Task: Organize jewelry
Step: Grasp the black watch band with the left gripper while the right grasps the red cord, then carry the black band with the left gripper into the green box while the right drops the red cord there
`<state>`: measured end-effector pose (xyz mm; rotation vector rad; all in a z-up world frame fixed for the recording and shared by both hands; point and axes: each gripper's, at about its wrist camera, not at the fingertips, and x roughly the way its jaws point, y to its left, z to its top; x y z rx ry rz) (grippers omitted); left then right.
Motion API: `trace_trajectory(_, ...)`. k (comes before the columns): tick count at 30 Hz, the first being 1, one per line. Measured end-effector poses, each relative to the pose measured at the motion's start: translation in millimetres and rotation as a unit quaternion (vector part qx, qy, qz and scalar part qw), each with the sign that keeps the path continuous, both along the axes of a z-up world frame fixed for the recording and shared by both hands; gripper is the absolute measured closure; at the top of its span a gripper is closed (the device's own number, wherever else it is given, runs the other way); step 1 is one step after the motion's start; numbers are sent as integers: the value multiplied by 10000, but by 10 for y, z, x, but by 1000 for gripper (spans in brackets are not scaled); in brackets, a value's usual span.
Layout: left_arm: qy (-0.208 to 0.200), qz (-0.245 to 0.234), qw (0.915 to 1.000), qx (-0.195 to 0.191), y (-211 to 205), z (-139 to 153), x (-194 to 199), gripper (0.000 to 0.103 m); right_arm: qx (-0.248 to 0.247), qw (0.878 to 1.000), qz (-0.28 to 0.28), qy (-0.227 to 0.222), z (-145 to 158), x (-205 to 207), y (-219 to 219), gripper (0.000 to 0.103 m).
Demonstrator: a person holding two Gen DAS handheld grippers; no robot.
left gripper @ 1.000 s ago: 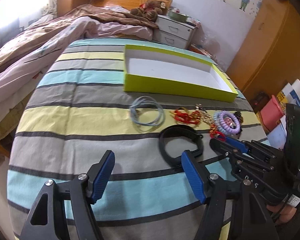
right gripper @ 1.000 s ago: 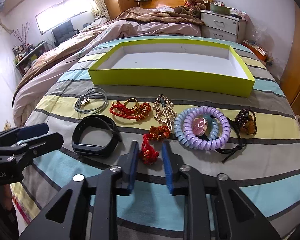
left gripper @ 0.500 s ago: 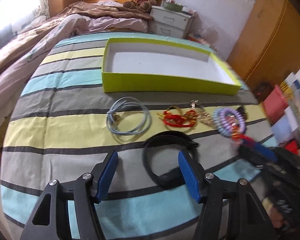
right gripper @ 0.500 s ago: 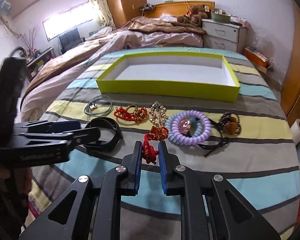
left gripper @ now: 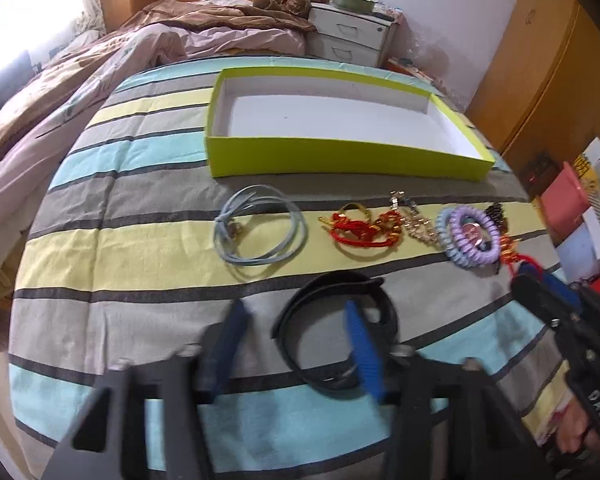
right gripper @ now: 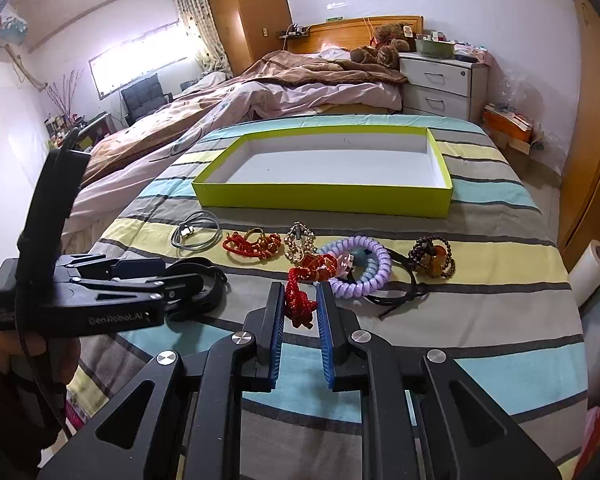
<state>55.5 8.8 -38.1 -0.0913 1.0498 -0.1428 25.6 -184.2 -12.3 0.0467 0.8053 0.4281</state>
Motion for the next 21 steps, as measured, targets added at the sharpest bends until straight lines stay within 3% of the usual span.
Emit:
trace_trajectory(1,-10,-22,10000,48,-14,1,-5,62,14,10000,1,18,-12,4,-14,87)
trace_trajectory(3,-84,-28,9999,113,-23,4,-15,82,34,10000,1,37,-30,2,-27,87)
trace_trajectory(7,-122,-42,9998,154,-25,3,-15,83,48,10000,-13,61,-54,11,-39,87)
trace_trajectory(9,-144,-55,9997,166,-28,11,-20,89,53,10000,-24,72,-63,20,-44,87)
trace_trajectory(21,-391,24,9980,-490,88,214,-44,92,41,9999,-121,-61,10,24,-43,87)
